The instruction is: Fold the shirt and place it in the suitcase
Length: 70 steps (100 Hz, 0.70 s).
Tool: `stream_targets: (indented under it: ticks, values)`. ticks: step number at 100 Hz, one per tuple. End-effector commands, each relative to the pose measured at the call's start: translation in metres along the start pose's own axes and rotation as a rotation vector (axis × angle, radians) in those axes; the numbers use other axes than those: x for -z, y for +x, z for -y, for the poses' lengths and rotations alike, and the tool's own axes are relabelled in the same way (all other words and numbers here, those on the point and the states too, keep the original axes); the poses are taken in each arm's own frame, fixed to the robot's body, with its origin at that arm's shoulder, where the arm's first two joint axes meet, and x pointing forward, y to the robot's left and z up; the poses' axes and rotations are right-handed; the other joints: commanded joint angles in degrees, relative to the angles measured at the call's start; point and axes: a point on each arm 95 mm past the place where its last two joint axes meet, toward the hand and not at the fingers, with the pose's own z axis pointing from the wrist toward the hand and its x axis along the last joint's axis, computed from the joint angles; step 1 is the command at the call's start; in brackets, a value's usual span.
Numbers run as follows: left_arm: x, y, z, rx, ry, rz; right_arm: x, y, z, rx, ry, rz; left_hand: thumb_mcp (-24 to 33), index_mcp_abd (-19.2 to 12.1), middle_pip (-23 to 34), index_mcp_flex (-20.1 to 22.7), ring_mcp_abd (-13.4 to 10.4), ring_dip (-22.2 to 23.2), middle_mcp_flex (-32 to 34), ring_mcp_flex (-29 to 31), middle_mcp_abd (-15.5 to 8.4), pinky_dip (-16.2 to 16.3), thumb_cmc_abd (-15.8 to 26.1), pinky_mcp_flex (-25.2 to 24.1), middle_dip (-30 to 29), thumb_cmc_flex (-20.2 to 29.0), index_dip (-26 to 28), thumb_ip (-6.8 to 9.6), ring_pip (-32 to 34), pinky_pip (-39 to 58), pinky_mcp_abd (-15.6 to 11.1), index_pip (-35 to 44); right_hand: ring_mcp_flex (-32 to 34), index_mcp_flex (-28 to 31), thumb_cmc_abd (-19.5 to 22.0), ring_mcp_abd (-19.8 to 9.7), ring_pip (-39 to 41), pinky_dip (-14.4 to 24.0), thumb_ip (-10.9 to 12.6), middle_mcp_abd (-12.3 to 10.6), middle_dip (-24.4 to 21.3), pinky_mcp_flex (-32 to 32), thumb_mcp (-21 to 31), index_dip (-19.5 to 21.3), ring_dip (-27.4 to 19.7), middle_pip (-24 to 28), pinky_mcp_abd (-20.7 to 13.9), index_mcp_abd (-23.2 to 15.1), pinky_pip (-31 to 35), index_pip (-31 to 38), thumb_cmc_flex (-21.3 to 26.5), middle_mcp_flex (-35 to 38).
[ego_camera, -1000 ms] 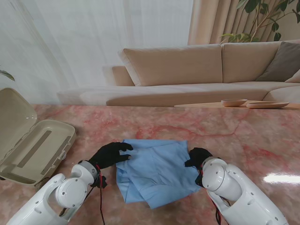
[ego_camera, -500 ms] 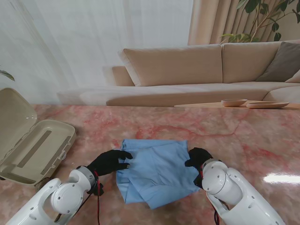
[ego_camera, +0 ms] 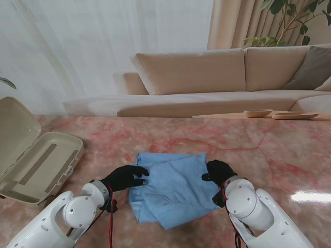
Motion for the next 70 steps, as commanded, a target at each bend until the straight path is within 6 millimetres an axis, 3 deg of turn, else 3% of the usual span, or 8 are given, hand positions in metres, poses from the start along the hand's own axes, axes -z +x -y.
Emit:
stream_targets:
  ticks: [1, 21, 38, 70]
  values:
    - [-0.003, -0.003, -0.008, 0.004, -0.018, 0.004, 0.003, 0.003, 0.004, -0.020, 0.015, -0.013, -1.3, 0.3, -1.1, -0.5, 2.0, -2.1, -2.2, -2.2, -0.2, 0.0, 2.8, -0.8, -0.1, -0.9, 0.9, 0.46, -3.0, -0.9, 0.9, -1.0, 2.8, 0.8, -1.0, -0.9, 2.5, 1.9, 5.3, 0.5, 1.5, 1.7, 2.9, 0.9, 1.7, 1.5, -1.3, -1.8, 3.7, 3.2, -1.0, 1.7]
    - [-0.012, 0.001, -0.007, 0.014, -0.032, -0.017, 0.008, 0.011, 0.004, -0.078, -0.022, -0.043, -1.3, 0.2, -1.0, -0.6, 2.0, -2.0, -2.1, -2.2, -0.3, 0.0, 2.9, -0.7, -0.1, -1.1, 0.8, 0.44, -2.9, -0.8, 0.9, -1.0, 10.1, 1.9, -2.6, -2.3, 8.7, 1.2, 8.4, 1.3, 2.6, 9.9, 5.1, 0.3, 2.9, 3.7, -3.4, -2.0, 10.0, 4.7, -2.3, 7.0]
    - [-0.020, 0.002, -0.009, 0.034, -0.043, -0.027, 0.011, 0.018, 0.002, -0.101, -0.057, -0.067, -1.3, 0.3, -1.1, -0.7, 2.0, -2.0, -2.3, -2.3, -0.3, 0.1, 3.0, -0.8, -0.1, -1.1, 0.8, 0.47, -2.9, -0.8, 0.9, -1.0, 15.9, 1.9, -3.5, -4.3, 12.4, -2.7, 11.1, 1.9, 3.2, 18.2, 6.7, -0.3, 1.9, 5.1, -4.8, -1.2, 14.1, 6.2, -2.4, 10.4]
    - [-0.035, 0.005, -0.009, 0.057, -0.060, -0.044, 0.020, 0.040, -0.002, -0.189, -0.108, -0.161, -1.3, 0.4, -1.1, -0.9, 2.1, -2.0, -2.3, -2.2, -0.3, 0.1, 3.2, -0.8, -0.1, -1.2, 0.6, 0.52, -2.8, -0.7, 0.9, -1.1, 23.9, 3.0, -6.6, -6.7, 14.0, -7.9, 14.1, 2.7, 3.0, 29.9, 11.4, -0.5, -0.1, 6.6, -4.7, 0.4, 16.0, 7.8, -1.8, 14.7]
